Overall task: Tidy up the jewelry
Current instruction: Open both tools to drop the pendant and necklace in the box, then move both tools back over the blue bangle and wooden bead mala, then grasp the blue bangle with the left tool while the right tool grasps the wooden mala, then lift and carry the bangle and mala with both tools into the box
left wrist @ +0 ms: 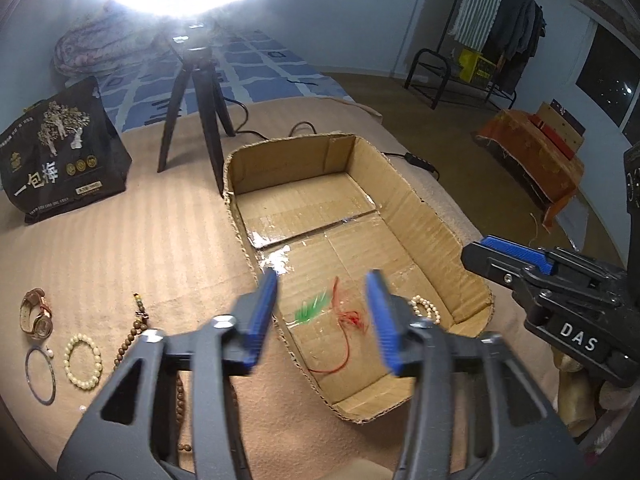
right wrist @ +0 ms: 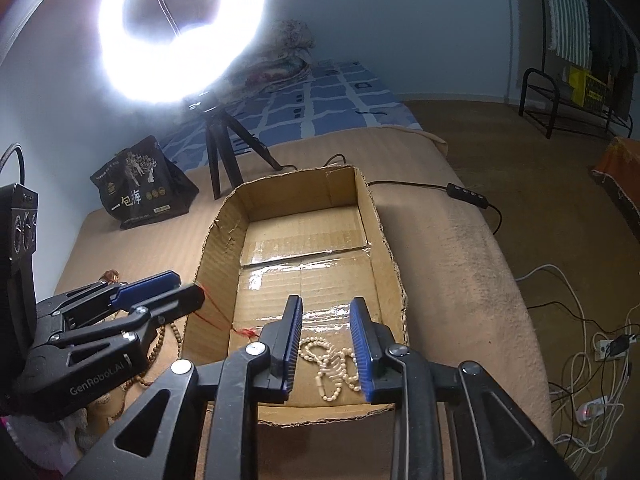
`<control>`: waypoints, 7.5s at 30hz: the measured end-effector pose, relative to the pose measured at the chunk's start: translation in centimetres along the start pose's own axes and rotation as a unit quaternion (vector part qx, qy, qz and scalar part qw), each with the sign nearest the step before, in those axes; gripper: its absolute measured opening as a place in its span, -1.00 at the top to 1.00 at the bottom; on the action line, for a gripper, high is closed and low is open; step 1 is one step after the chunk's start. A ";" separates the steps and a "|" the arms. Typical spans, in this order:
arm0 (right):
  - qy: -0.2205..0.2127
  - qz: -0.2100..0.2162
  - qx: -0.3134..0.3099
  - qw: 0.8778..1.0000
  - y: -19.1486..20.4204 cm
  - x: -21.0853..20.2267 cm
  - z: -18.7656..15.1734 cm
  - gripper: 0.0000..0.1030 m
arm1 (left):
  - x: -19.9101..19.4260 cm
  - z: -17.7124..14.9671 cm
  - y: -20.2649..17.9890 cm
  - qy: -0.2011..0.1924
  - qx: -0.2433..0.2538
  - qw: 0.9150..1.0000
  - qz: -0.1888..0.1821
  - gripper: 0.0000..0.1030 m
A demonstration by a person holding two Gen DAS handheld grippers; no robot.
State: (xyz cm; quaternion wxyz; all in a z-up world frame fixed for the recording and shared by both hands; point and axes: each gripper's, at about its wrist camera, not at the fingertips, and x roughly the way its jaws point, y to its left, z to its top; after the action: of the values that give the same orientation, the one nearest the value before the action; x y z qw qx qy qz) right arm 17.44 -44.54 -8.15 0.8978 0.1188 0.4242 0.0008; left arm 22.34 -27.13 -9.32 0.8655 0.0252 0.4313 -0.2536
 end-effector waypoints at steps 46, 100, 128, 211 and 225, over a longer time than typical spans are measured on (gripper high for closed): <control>-0.001 0.071 -0.076 0.995 10.6 -0.7 0.0 -0.69 | -11.8 -4.4 16.2 -0.034 -0.082 0.993 0.082 -0.26; 0.170 0.124 -0.039 0.977 19.0 14.6 -2.0 -0.70 | -3.9 -11.4 29.9 0.103 -0.217 0.966 0.100 -0.62; 0.193 0.010 -0.120 0.974 22.5 16.9 -3.4 -0.39 | -1.9 -10.7 28.6 0.113 -0.188 0.965 0.141 -0.63; -0.077 0.101 0.006 0.992 8.0 -7.9 6.1 0.81 | -11.7 -0.9 11.3 -0.041 -0.074 0.996 0.038 -0.42; -0.076 0.077 0.026 0.994 3.1 -5.6 8.2 0.81 | -5.3 2.9 5.7 -0.022 -0.021 0.999 0.015 -0.42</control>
State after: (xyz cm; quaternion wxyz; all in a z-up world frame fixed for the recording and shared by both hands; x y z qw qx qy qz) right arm 20.41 -43.79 1.78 0.9214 0.1741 0.3438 0.0500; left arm 24.46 -20.74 -4.43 0.8785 0.0078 0.4174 -0.2322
